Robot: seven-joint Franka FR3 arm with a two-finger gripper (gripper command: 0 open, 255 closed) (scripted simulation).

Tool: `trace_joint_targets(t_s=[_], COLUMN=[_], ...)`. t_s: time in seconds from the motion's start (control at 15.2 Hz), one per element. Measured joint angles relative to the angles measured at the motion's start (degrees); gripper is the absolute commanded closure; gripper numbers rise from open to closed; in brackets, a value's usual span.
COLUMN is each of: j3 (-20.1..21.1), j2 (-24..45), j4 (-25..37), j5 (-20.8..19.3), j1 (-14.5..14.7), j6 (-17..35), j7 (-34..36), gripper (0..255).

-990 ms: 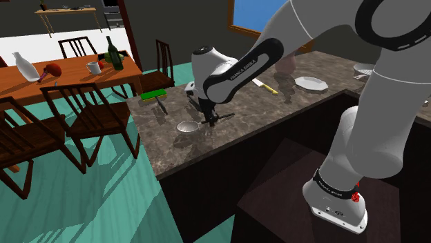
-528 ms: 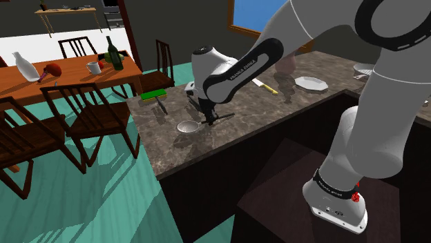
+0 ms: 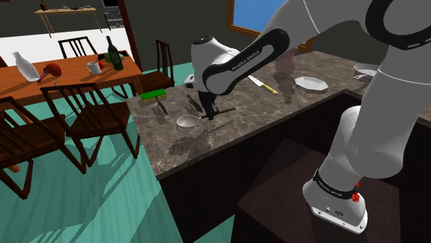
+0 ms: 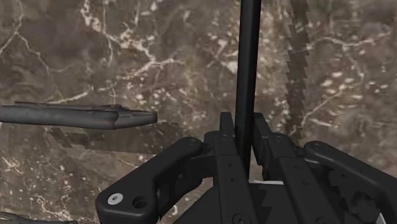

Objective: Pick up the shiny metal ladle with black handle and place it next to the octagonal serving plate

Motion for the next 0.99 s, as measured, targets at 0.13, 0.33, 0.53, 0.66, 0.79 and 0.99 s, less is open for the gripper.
trace_joint_targets(t_s=[0.13, 0.33, 0.53, 0.66, 0.79, 0.99], j3=[0.1, 0.1, 0.2, 0.2, 0.2, -0.1], j2=[-0.9, -1.8, -2.7, -3.5, -3.8, -5.3], j4=[0.7, 2.1, 3.2, 4.0, 5.2, 5.4], j5=[0.1, 0.4, 0.5, 0.7, 0.8, 0.8], j1=[0.1, 0.1, 0.2, 0.2, 0.2, -0.1], j6=[-1.6, -3.8, -5.9, -7.5, -8.9, -10.6], j7=[-0.1, -0.5, -0.9, -1.1, -1.3, -2.2], gripper=[255, 255, 255, 255, 255, 255])
